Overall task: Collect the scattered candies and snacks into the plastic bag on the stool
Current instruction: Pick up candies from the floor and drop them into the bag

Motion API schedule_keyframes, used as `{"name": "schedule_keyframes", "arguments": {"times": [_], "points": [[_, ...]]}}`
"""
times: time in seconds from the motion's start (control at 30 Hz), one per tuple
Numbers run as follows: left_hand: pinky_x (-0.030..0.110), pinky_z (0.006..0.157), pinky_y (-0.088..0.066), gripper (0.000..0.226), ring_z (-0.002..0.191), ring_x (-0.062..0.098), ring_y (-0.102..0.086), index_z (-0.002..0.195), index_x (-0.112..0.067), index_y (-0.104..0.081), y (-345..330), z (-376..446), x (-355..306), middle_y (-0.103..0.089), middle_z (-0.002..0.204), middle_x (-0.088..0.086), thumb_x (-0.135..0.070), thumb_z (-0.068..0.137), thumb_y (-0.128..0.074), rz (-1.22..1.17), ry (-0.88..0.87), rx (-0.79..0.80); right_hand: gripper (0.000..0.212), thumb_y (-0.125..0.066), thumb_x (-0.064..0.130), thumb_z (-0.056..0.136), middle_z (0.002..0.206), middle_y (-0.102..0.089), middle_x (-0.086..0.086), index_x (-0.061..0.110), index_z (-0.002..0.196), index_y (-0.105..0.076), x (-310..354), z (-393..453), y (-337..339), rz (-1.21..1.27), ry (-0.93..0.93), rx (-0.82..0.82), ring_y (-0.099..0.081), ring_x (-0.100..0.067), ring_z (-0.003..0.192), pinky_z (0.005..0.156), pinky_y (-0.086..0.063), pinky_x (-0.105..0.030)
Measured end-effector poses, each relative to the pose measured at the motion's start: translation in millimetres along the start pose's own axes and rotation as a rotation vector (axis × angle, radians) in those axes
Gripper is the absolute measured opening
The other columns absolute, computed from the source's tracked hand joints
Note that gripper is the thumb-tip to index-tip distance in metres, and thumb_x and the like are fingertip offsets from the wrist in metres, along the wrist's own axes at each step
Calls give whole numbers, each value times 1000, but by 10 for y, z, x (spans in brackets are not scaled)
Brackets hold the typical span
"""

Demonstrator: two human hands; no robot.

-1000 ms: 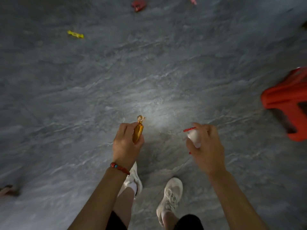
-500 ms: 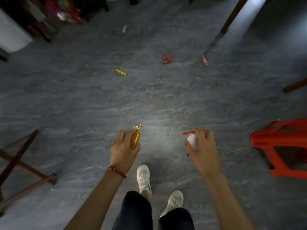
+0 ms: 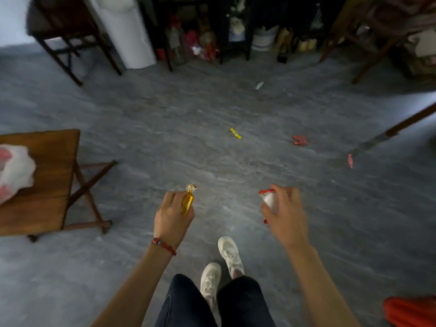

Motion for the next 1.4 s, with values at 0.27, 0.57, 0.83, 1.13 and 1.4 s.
{"name": "schedule_keyframes", "arguments": {"times": [0.27,0.57,0.83,1.13,1.4], "points": [[24,50,-40,23,50,24,-53,83,-3,-65,521,60,441,-56,74,12,3,63,-76,108,272,-259,44,-71,17,72,107,-48,-7,17,114,-57,782,739,-453,33,299,241,-57,-28,90,74,-50,-36],[27,50,-46,30,52,27,-55,86,0,-65,1141,-312,1025,-58,77,16,9,61,-77,149,510,-491,45,-70,22,75,108,-49,-7,18,117,-56,1898,906,-1187,-38,643,449,-54,-26,89,66,-38,-26],[27,47,-47,28,51,23,-54,86,-1,-65,1856,-550,1958,-57,76,14,7,62,-76,136,673,-598,46,-66,26,70,100,-43,-2,16,114,-57,3028,557,-2188,67,772,599,-57,-28,82,65,-54,-45],[24,51,-43,24,54,19,-52,88,-1,-65,2837,-597,3270,-56,77,12,2,67,-76,143,723,-609,46,-72,21,74,105,-47,-9,14,117,-56,4429,143,-3196,-1,851,596,-56,-25,81,61,-47,-30],[28,54,-50,31,58,22,-57,93,-2,-65,3272,-297,4106,-59,82,12,2,65,-77,138,785,-591,47,-71,21,76,107,-46,-8,13,119,-54,5260,170,-3850,20,869,641,-54,-21,84,62,-52,-35]]}}
Point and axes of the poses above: each hand's wrist, its own z-axis towards the middle knuckle, its own y-axis out of the back of the hand, x = y × z, the point moved 2 cm from there along z, towards the middle knuckle
